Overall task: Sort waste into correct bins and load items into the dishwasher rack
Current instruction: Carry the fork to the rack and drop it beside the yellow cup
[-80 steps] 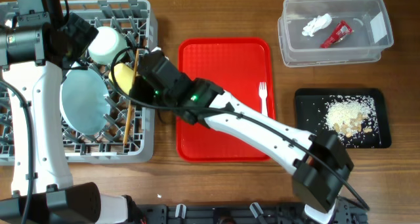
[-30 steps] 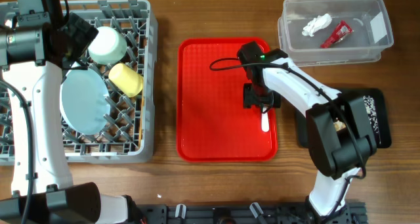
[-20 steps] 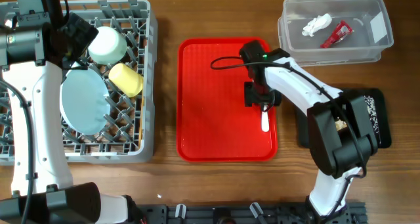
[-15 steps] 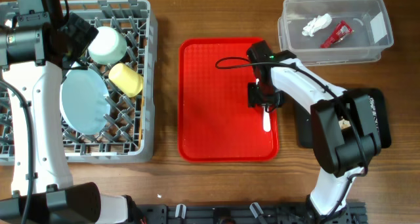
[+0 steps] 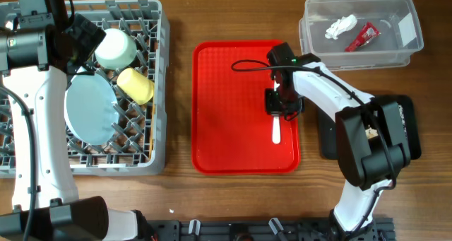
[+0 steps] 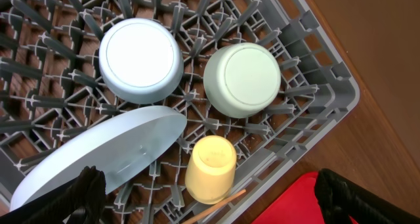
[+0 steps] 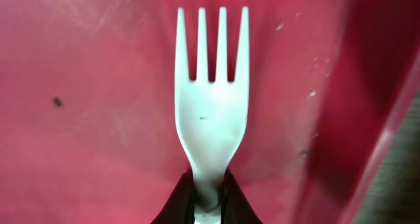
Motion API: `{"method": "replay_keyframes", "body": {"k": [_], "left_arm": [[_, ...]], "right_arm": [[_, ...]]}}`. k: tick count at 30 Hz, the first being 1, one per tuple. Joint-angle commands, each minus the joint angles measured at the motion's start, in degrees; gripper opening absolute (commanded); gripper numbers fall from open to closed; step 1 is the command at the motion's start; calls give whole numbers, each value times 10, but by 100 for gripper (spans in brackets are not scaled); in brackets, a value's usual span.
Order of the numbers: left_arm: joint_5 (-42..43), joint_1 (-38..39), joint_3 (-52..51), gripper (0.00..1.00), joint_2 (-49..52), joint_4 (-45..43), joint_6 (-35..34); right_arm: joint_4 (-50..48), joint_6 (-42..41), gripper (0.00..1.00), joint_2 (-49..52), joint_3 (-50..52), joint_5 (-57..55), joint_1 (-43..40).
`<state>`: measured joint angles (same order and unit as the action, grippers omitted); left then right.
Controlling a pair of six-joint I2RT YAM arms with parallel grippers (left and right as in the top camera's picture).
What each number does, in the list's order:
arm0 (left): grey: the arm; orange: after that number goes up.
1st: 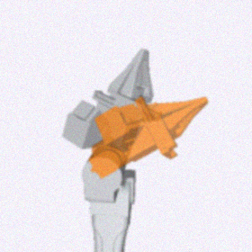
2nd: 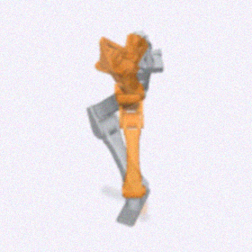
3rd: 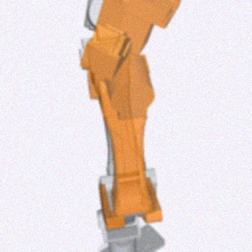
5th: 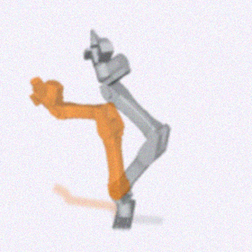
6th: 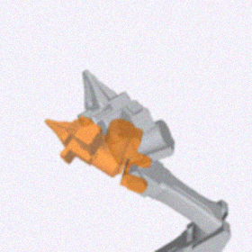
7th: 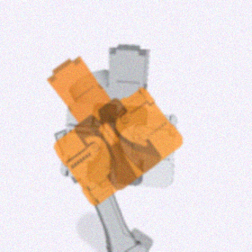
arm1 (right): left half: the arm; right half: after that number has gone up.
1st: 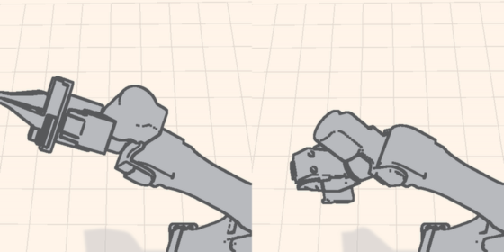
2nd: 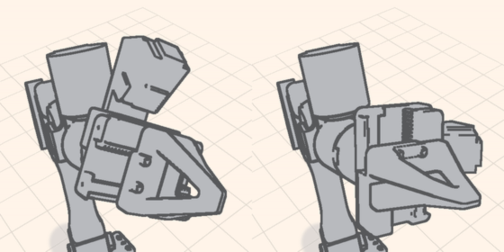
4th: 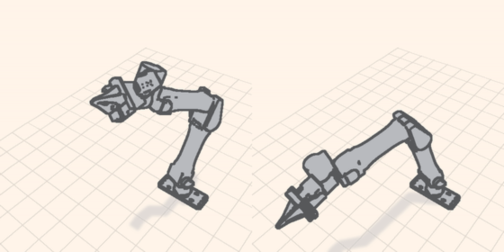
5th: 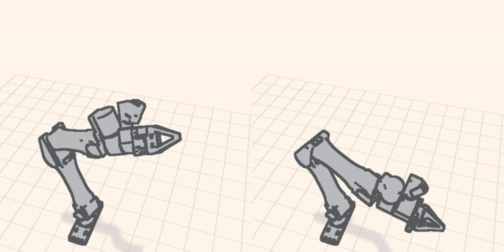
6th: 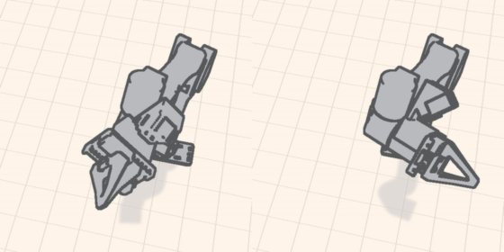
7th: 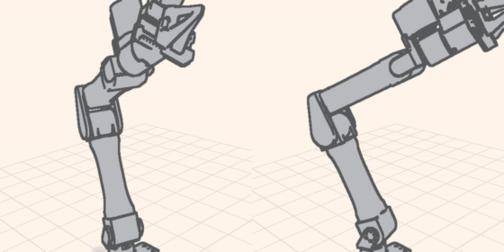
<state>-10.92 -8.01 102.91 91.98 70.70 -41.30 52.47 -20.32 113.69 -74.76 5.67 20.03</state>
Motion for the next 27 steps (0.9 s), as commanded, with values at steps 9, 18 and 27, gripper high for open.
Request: {"method": "replay_keyframes", "body": {"k": [9, 18, 27], "left_arm": [[-10, -2, 2, 100, 0, 0, -10], [-9, -2, 2, 100, 0, 0, -10], [-9, -2, 2, 100, 0, 0, -10]], "right_arm": [[-90, -109, 5, -81, -129, 260, 46], [-357, -347, 4, -60, -129, 162, 275], [-377, -370, 35, 23, -129, 114, 353]]}}
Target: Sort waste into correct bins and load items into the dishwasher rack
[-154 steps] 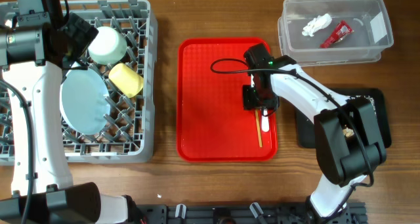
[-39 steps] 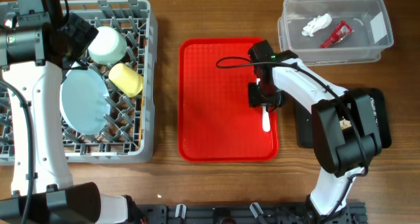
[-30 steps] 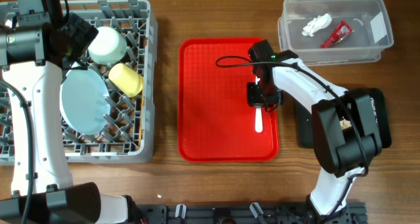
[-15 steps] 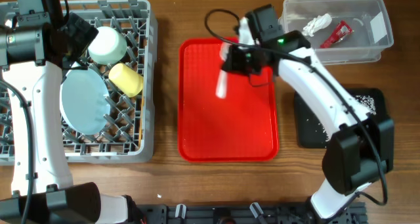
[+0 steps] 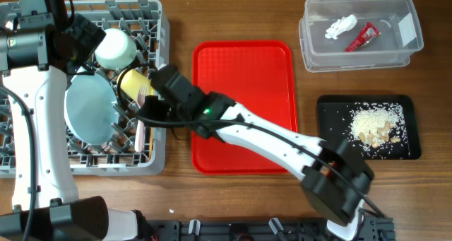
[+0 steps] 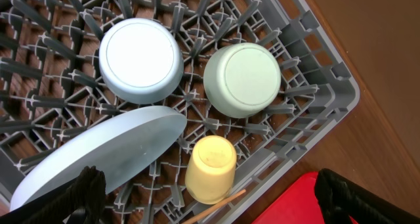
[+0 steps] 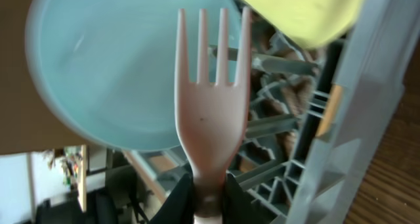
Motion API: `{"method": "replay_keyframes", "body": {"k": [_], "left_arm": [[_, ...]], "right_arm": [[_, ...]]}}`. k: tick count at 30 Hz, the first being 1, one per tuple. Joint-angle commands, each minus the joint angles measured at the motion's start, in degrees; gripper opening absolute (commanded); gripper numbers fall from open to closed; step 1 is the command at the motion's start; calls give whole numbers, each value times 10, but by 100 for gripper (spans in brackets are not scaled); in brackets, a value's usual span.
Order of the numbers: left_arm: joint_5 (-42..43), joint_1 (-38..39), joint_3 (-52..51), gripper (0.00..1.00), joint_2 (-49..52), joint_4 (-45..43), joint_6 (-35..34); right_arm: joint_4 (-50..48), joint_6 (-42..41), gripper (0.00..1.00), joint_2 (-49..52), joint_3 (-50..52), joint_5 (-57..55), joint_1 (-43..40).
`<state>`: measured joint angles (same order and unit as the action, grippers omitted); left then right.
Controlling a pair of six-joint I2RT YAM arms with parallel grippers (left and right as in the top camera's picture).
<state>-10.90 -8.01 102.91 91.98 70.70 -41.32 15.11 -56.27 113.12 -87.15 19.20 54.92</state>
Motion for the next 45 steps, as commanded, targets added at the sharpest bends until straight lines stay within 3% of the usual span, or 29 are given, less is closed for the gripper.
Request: {"method": "replay_keyframes", "body": {"k": [1, 4, 8, 12, 14, 15, 20, 23, 27, 38, 45], "left_arm": [[-10, -2, 2, 100, 0, 0, -9], [-10, -2, 2, 100, 0, 0, -10], [-10, -2, 2, 100, 0, 0, -9], [-10, -2, 2, 100, 0, 0, -9], [-10, -2, 2, 100, 0, 0, -9], [-10, -2, 2, 100, 0, 0, -9], [-10, -2, 2, 100, 0, 0, -9], [-10, -2, 2, 100, 0, 0, -9], [-10, -2, 2, 100, 0, 0, -9], [-10, -2, 2, 100, 0, 0, -9], [-10, -2, 2, 100, 0, 0, -9]], "right_arm": [[-2, -7, 39, 30, -5, -21, 4], [-5, 10, 49, 25, -6, -19, 2], [6, 29, 51, -4, -6, -17, -7], [80, 87, 56, -124, -6, -91, -48], [136, 130, 68, -191, -6, -126, -82], [180, 149, 81, -231, -6, -150, -108], [391, 187, 100, -353, -6, -223, -243], [513, 237, 100, -386, -5, -223, -300], [619, 248, 100, -386, 11, -212, -297], [620, 249, 100, -376, 50, -178, -296], [638, 294, 100, -376, 50, -189, -296]]}}
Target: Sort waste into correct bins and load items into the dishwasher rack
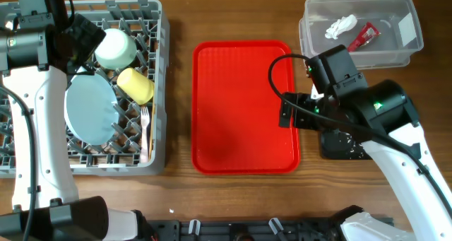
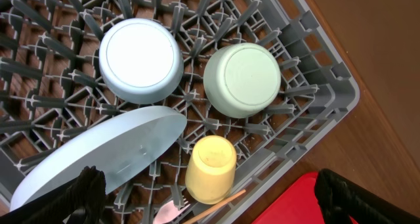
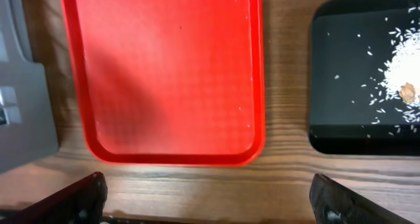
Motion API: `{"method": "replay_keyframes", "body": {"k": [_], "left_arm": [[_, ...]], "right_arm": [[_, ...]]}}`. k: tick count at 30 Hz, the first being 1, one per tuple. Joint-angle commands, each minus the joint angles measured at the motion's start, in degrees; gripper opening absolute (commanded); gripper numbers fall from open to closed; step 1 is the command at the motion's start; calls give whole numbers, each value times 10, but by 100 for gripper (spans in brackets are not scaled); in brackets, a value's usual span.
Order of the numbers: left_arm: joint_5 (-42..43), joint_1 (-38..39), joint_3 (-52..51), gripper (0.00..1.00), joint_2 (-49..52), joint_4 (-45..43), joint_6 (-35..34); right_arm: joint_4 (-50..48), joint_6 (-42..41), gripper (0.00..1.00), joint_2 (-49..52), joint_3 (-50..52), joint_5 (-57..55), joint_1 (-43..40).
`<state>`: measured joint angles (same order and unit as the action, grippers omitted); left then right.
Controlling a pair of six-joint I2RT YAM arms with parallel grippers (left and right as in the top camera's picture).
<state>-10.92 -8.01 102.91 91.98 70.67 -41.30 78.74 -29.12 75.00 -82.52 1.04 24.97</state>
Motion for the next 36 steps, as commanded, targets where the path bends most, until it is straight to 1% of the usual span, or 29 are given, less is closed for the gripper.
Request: {"method": "replay_keyframes", "body": {"k": [1, 2, 5, 6, 10, 12, 16, 20, 24, 28, 33, 36], "left_arm": [[-10, -2, 2, 100, 0, 0, -10], [-10, -2, 2, 100, 0, 0, -10], [-9, -2, 2, 100, 0, 0, -10], [-9, -2, 2, 100, 0, 0, -10], [-9, -2, 2, 100, 0, 0, -10], [-9, -2, 2, 100, 0, 0, -10], [-9, -2, 2, 100, 0, 0, -10], [-9, -2, 2, 100, 0, 0, -10], [-9, -2, 2, 100, -1, 0, -10], [-9, -2, 2, 100, 0, 0, -10], [-9, -2, 2, 100, 0, 0, -10], [-9, -2, 2, 100, 0, 0, -10]], "right_arm": [[-1, 23, 100, 6, 7, -9, 3], [-7, 25, 100, 5, 12, -12, 3], [-71, 82, 100, -32, 63, -10, 0], [-90, 84, 100, -46, 78, -11, 0], [-256, 96, 100, -143, 182, -10, -15], [-350, 103, 100, -220, 260, 4, -46], [-431, 142, 100, -307, 353, 49, -101], [-502, 138, 100, -412, 473, 98, -174], [-593, 91, 100, -523, 595, 123, -236], [-679, 81, 100, -598, 697, 127, -256], [-779, 80, 100, -664, 792, 124, -259], [-798, 79, 100, -691, 823, 115, -259]]}}
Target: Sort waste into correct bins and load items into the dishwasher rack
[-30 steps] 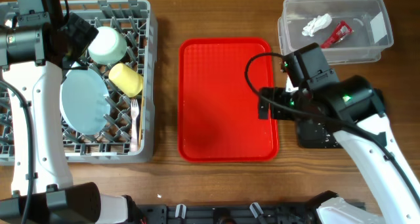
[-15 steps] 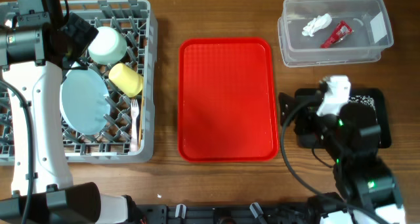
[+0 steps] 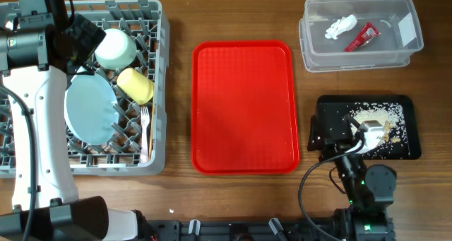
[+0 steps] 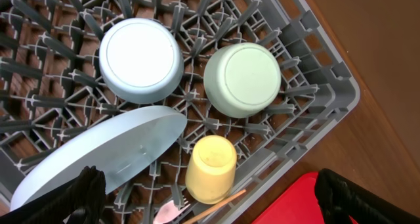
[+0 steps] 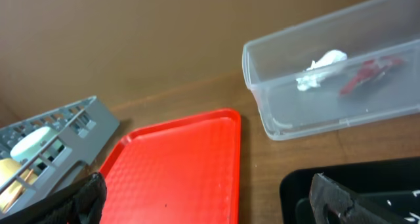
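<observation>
The grey dishwasher rack (image 3: 159,71) at the left holds a pale blue plate (image 3: 90,112), a yellow cup (image 3: 135,85), a green bowl (image 3: 115,49) and a blue bowl (image 4: 140,60). A white plastic fork (image 3: 145,131) lies in the rack beside the plate, and its tines show under the yellow cup (image 4: 211,168). My left gripper (image 4: 210,192) hangs open over the rack, holding nothing. My right gripper (image 5: 210,199) is open and empty, low at the table's front right by the black tray (image 3: 402,150). The red tray (image 3: 244,107) is bare.
A clear bin (image 3: 361,33) at the back right holds a white tissue (image 3: 340,25) and a red wrapper (image 3: 362,37). The black tray carries rice (image 3: 378,121). A wooden chopstick (image 4: 213,207) lies along the rack's edge.
My right arm was above the red tray's right edge, looking down. Now it is drawn back low at the front right, looking across the table. The fork and left arm have not moved.
My right gripper was first shut on the white fork, on the red tray. Then it held the fork over the rack by the plate. Later the fork lay in the rack and the gripper was open near the tray's right edge; now it sits at the front right.
</observation>
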Motion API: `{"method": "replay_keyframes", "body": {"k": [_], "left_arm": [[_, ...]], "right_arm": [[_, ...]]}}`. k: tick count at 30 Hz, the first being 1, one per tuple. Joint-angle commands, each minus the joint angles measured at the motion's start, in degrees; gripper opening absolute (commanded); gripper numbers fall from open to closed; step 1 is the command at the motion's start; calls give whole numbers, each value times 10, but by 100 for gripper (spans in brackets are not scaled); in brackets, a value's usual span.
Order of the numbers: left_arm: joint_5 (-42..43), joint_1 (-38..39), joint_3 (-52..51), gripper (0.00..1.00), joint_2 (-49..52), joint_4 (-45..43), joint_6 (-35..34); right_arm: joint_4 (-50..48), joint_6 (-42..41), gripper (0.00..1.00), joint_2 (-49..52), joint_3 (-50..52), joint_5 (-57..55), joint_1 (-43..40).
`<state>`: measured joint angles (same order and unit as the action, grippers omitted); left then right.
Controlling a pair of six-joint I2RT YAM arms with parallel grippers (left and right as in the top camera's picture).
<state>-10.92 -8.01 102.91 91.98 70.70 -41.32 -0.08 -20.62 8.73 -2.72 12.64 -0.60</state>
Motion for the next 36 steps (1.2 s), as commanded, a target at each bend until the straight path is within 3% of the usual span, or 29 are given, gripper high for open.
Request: {"method": "replay_keyframes", "body": {"k": [1, 10, 16, 36], "left_arm": [[-9, -2, 2, 100, 0, 0, -9], [-9, -2, 2, 100, 0, 0, -10], [-10, -2, 2, 100, 0, 0, -9], [-9, -2, 2, 100, 0, 0, -9]], "right_arm": [[-12, -5, 100, -37, 24, -7, -3], [-3, 23, 100, -86, 24, -61, -3], [-3, 144, 100, -86, 24, -61, -3], [-4, 141, 100, -79, 24, -54, -3]]}}
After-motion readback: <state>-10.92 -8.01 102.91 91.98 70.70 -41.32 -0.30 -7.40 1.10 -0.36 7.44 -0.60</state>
